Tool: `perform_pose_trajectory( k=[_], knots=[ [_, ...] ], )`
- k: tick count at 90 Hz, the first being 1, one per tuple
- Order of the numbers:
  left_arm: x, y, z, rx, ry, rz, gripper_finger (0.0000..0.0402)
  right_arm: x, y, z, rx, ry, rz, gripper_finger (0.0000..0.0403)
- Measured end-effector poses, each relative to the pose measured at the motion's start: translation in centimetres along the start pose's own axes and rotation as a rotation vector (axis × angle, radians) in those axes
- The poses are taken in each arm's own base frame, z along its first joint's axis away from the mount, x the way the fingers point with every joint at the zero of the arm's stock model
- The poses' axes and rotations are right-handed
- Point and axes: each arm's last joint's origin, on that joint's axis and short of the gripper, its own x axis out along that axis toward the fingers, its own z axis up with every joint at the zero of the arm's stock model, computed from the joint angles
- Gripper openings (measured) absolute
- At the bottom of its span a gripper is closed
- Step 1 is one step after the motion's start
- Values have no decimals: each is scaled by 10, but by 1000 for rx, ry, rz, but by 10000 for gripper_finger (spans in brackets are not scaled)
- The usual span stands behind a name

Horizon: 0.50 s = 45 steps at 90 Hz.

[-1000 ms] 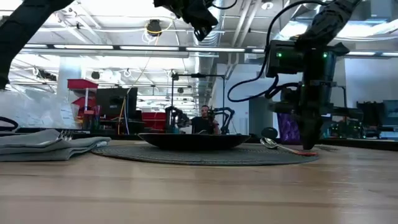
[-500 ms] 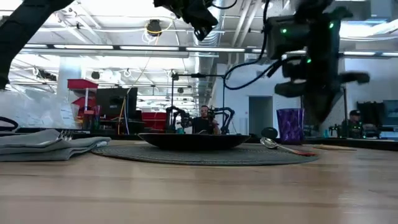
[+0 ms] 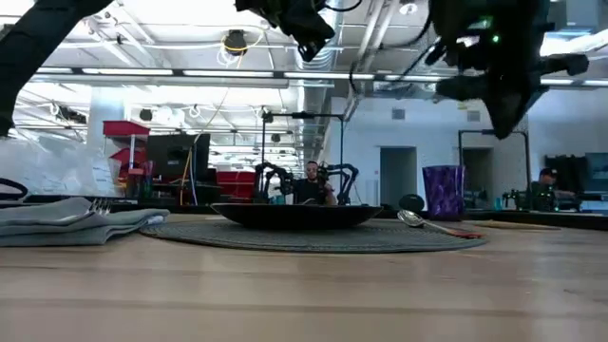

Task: Set table place
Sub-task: Put the gold knife on the gray placemat

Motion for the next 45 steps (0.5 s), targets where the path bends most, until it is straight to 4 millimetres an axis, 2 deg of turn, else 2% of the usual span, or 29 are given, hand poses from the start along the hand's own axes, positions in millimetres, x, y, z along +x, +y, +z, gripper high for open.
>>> perform_pose_trajectory(
  k=[17,31,45],
  knots=[
    [0,0,0,-1,0,0,0,-22,-28,9,112,-25,139,38],
    [0,0,0,1,-2,1,0,-42,-65,20,271,-139,286,79],
    [0,0,0,1,-2,1,0,-53,-91,28,333,-200,415,92]
  ],
)
